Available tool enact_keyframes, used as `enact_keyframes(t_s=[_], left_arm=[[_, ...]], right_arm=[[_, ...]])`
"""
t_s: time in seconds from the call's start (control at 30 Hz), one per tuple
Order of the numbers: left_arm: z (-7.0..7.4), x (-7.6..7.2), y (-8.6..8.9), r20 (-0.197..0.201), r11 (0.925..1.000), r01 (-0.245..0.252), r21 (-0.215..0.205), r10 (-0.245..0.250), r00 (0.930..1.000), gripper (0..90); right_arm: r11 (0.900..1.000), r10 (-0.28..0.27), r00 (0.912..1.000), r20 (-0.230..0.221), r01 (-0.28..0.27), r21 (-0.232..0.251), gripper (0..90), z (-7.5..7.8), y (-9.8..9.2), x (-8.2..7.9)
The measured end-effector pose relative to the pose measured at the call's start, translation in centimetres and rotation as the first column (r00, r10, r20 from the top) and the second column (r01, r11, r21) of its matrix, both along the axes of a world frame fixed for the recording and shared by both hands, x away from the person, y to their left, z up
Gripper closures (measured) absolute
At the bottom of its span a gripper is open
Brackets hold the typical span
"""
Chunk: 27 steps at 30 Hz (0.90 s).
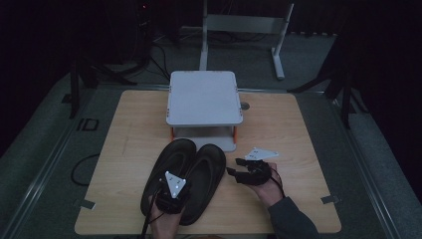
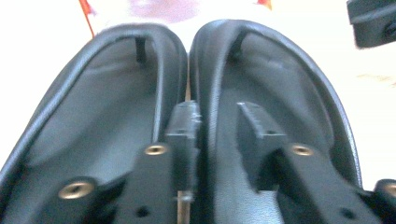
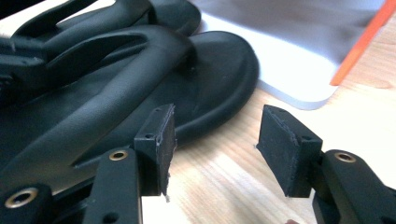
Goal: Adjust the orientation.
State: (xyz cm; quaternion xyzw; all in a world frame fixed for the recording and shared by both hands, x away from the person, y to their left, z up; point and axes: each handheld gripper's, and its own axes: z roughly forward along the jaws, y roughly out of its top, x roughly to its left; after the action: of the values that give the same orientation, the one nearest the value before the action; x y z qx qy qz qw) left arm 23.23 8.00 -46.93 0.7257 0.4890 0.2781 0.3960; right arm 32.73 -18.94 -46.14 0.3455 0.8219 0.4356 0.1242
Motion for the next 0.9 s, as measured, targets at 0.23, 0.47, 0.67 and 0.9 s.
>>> enact_keyframes(t_s=[0.23, 0.47, 0.67, 0.9], left_arm=[[0.5, -0.3, 1.3, 0.045, 0.9991, 0.039, 0.019, -0.039, 0.9982, 43.3], [-0.4, -0.6, 2.8, -0.007, 0.996, 0.089, 0.007, -0.089, 0.996, 30.8], [-1.0, -0.5, 2.9, -0.044, 0.9911, 0.133, -0.005, -0.133, 0.9901, 29.7], [-1.5, 0.5, 2.3, -0.097, 0.994, 0.108, 0.015, -0.106, 0.9896, 40.9]], right_arm=[[0.999, 0.031, 0.9994, -0.017, -0.031, -0.016, 45.5, -0.7, 0.9, -0.6], [0.996, 0.078, 0.9965, -0.029, -0.079, -0.042, 45.7, -1.3, 2.3, -0.9], [0.994, 0.103, 0.9941, -0.033, -0.105, -0.043, 46.6, -1.5, 3.0, -1.1], [0.993, 0.11, 0.9931, -0.039, -0.112, -0.037, 49.2, -1.6, 3.1, -1.1]])
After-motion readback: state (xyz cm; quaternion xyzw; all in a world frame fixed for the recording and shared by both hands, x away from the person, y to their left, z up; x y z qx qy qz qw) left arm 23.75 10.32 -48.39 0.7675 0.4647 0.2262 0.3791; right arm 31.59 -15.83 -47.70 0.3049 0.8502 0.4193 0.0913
